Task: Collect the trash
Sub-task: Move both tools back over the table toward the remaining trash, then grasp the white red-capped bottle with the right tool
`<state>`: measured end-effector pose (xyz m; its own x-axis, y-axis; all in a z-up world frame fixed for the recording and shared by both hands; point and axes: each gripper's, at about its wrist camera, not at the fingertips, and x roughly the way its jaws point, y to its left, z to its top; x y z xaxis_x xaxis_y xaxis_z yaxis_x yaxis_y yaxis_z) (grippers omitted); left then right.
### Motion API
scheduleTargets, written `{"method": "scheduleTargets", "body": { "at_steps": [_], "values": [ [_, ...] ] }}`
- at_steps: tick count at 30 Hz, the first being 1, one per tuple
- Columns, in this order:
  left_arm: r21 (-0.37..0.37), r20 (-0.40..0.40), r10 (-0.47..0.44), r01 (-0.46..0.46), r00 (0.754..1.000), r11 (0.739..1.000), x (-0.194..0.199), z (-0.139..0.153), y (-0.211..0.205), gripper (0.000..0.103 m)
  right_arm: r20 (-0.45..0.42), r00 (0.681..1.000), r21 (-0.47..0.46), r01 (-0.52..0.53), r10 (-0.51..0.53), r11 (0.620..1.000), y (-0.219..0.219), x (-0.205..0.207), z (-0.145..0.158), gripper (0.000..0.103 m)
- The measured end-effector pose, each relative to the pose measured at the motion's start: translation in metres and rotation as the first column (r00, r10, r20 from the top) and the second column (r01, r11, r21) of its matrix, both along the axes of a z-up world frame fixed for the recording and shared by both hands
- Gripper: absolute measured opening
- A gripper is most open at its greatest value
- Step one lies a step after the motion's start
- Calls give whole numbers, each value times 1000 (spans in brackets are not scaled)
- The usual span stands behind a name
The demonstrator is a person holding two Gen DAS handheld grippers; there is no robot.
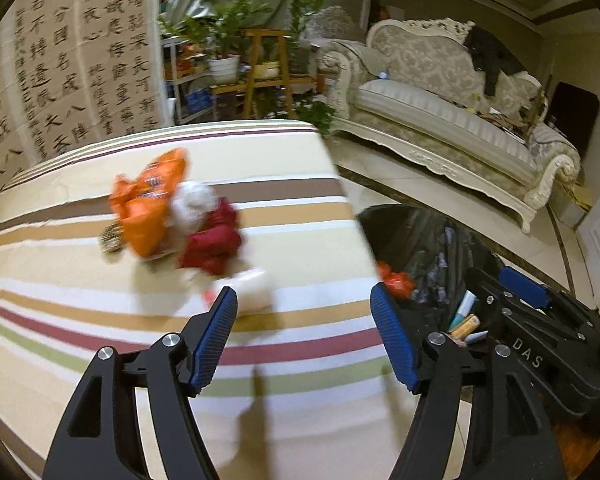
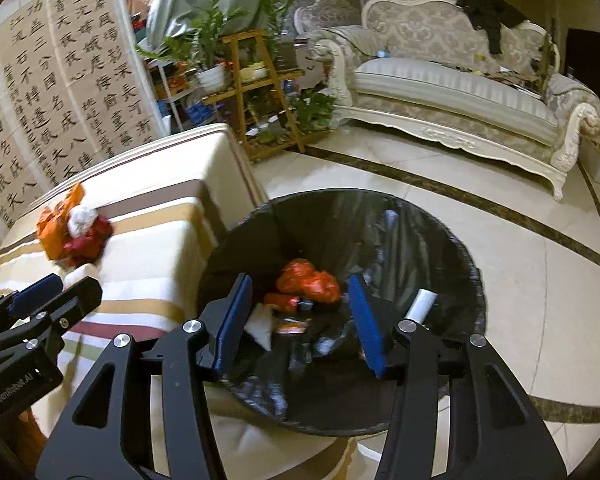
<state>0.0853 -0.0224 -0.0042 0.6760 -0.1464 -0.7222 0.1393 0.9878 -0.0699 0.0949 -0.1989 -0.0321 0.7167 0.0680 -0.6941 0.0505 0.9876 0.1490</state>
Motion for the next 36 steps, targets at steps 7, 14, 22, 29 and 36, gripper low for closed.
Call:
{"method": "scheduleTargets", "body": {
  "at_steps": [7, 14, 22, 29, 36],
  "values": [
    [8, -9, 107, -107, 994, 994, -7, -5, 48, 67, 3, 997, -4, -77, 77, 997, 34, 1, 6, 50],
    [8, -19, 193, -193, 981, 981, -14, -9, 88, 68, 3, 985, -14, -172, 172, 985, 79, 1, 12, 57],
    [5, -28, 276, -276, 961, 961, -21, -14, 126, 68, -5, 964, -23, -265, 265, 964, 125, 6, 14, 61],
    [-14, -36, 311, -312, 950, 950, -22, -15, 149, 68, -26, 948, -39, -319, 319, 947, 159, 14, 13, 61],
    [-34, -40, 310, -312, 950, 950, -22, -15, 155, 68, -68, 943, -63, -330, 326, 942, 174, 23, 7, 61]
  ]
}}
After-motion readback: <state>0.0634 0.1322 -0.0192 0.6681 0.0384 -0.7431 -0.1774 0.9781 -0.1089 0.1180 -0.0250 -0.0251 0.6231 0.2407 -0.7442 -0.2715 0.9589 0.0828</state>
